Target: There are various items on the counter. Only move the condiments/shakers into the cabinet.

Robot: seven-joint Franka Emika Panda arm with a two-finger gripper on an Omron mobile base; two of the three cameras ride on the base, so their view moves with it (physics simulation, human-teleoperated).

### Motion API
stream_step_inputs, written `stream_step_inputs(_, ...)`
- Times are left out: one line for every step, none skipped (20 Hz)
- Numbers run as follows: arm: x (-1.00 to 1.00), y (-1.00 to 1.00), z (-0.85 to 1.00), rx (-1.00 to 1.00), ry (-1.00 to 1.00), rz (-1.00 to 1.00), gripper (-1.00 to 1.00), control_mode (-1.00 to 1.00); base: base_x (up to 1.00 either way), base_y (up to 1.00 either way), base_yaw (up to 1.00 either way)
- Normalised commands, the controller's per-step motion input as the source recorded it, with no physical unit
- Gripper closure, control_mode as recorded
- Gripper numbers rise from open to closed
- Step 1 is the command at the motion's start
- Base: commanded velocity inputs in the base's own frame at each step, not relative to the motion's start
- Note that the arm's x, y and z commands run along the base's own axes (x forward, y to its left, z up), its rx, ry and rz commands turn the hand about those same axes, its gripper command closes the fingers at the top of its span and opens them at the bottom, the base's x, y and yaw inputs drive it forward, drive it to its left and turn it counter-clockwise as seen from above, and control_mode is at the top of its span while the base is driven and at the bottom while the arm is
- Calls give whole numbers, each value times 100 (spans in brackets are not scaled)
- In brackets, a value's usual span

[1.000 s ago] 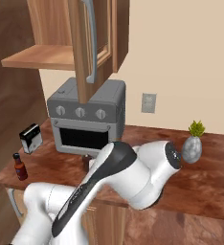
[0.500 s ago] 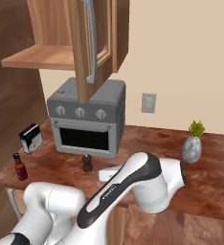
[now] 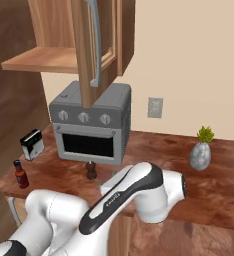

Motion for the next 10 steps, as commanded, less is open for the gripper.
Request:
stream_step_inputs(26, 21, 0, 1, -7, 2, -100, -100, 0, 0, 0)
stream_step_inputs(31, 19, -6, 1, -5, 2, -100, -100, 0, 0, 0)
stream_step_inputs(34, 24, -6, 0, -5, 2, -100, -100, 0, 0, 0)
stream_step_inputs(37, 24, -5, 0, -3, 2, -100, -100, 0, 0, 0)
stream_step_inputs(36, 21, -3, 0, -1, 1, -100, -100, 0, 0, 0)
stream_step_inputs(33, 17, -4, 0, 0, 0, -100, -100, 0, 0, 0)
stream_step_inputs(27, 16, -4, 0, 0, 0, -100, -100, 0, 0, 0)
stream_step_inputs(25, 11, -6, 0, 0, 0, -100, -100, 0, 0, 0)
stream_step_inputs(22, 8, -6, 0, 0, 0, -100, -100, 0, 0, 0)
stream_step_inputs(22, 7, -8, 0, 0, 0, -100, -100, 0, 0, 0)
